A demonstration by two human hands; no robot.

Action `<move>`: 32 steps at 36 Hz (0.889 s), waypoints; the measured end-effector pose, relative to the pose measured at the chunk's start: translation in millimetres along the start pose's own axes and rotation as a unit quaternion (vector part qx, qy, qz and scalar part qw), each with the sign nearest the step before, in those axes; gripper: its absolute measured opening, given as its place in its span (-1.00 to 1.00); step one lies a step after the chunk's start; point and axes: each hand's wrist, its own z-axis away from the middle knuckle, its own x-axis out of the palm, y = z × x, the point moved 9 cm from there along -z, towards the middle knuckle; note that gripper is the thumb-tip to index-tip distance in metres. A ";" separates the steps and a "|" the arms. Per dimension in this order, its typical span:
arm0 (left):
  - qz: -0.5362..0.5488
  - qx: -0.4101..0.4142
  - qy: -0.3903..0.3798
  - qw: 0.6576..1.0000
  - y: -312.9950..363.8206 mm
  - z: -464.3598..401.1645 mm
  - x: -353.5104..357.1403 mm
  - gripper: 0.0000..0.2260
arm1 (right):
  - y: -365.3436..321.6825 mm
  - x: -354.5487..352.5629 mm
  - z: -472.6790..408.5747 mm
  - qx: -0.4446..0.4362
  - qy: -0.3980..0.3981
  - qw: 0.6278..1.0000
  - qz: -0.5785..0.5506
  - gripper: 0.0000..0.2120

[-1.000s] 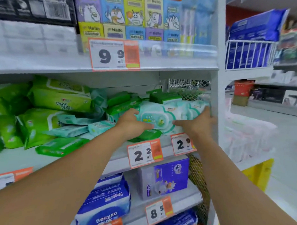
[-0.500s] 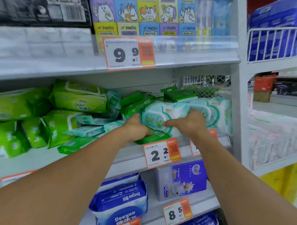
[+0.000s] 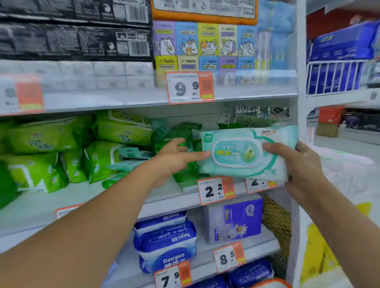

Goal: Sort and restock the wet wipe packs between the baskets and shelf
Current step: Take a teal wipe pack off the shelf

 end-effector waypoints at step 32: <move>-0.110 -0.236 -0.099 0.960 -273.5 208.4 17.9 -0.45 | 274.0 -50.5 213.4 0.466 -0.416 0.626 0.468 -0.29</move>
